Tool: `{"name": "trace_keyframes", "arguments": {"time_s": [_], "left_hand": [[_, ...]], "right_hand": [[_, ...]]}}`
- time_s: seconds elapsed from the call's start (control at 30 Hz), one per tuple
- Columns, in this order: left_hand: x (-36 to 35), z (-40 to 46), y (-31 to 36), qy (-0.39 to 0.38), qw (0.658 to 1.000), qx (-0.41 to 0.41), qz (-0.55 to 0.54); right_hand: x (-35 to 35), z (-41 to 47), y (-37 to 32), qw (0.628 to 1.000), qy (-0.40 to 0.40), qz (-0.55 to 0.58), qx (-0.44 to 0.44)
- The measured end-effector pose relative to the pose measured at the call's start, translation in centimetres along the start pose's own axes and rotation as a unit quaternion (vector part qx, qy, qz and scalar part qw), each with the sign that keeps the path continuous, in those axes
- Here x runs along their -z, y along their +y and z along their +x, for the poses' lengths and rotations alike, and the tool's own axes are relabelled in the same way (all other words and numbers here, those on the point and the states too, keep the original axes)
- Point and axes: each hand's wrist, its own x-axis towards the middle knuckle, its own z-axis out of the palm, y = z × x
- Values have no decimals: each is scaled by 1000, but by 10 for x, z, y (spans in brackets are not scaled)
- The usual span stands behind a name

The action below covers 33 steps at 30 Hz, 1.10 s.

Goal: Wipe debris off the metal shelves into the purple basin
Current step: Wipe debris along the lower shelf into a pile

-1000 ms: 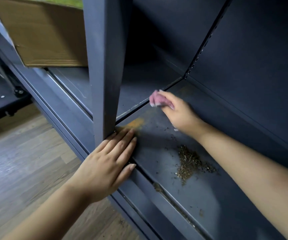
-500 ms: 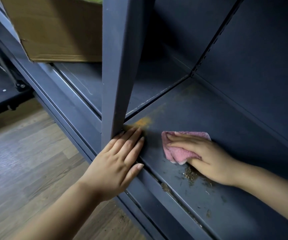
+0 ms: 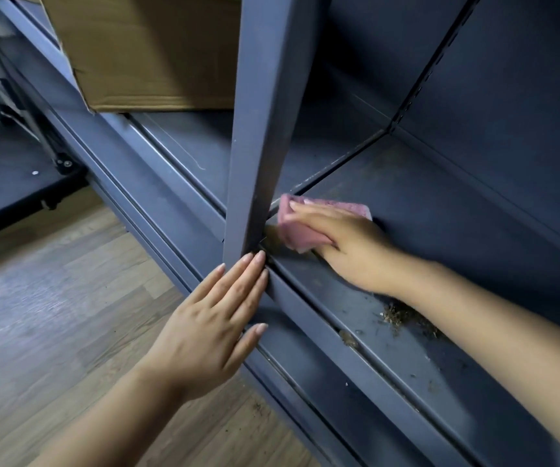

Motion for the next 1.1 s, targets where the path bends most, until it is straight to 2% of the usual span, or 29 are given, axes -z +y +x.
{"name": "trace_keyframes", "arguments": {"time_s": [0.2, 0.27, 0.4, 0.47, 0.53, 0.67, 0.8, 0.87, 0.93, 1.0, 1.1], "left_hand": [[-3, -2, 4, 10, 1000, 11, -7], [-4, -1, 4, 13, 1000, 13, -5], [-5, -1, 5, 11, 1000, 15, 0], [-4, -2, 6, 7, 1000, 13, 8], [-2, -2, 8, 0, 1000, 16, 10], [0, -3, 11, -1, 1000, 22, 4], [2, -1, 9, 14, 1000, 13, 17], [3, 4, 9, 28, 999, -1, 33], [4, 12, 10, 39, 998, -25, 45], [4, 22, 11, 49, 997, -41, 51], [1, 31, 10, 54, 996, -45, 51]], "right_hand": [[13, -78, 7, 999, -37, -27, -1], [18, -71, 5, 999, -30, -15, -11], [14, -29, -20, 995, 7, 87, -41], [6, -8, -35, 993, 22, 93, -70], [-3, 3, -42, 996, 16, 33, -78], [-4, -30, -33, 997, -37, -67, -18], [14, -94, -9, 992, -57, -101, -51], [21, -109, -2, 991, -46, -94, -85], [25, -109, -7, 992, -11, -99, -82], [21, -103, -23, 991, 25, -125, -31], [-3, -102, -44, 978, 19, -202, 57]]}}
